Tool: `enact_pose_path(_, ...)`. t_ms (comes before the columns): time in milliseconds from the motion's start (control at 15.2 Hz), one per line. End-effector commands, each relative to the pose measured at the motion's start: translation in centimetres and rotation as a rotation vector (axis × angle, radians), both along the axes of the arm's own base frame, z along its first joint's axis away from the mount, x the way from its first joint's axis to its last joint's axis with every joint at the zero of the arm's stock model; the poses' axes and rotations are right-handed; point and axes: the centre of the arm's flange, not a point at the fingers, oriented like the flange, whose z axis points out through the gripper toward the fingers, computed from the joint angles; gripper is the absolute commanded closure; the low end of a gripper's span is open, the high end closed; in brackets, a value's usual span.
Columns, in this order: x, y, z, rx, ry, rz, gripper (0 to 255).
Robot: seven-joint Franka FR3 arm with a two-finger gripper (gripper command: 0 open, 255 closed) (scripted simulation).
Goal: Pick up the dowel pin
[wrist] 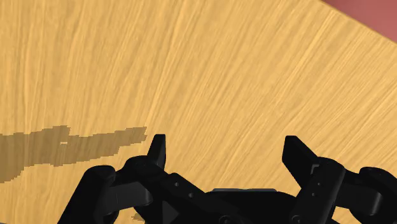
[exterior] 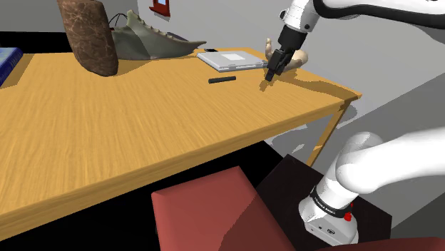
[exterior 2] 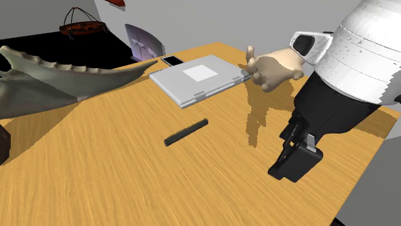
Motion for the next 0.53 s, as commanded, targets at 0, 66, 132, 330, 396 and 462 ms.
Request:
enact_pose_path(0,0.0,0.0,0.0,0.0,0.0,0.0,0)
enact_pose_path(66,1.2,-0.6,-0.2,-0.011,0.002,0.063,0)
enact_pose_path(132,2.4,-1.2,-0.5,-0.023,0.003,0.125,0)
enact_pose_path(330,6.2,-2.4,-1.2,-0.057,0.008,0.313,0)
enact_pose_path(396,7.5,-2.7,-1.4,-0.069,0.009,0.375,0)
enact_pose_path(462,8.8,-2.9,-1.6,-0.08,0.011,0.438,0)
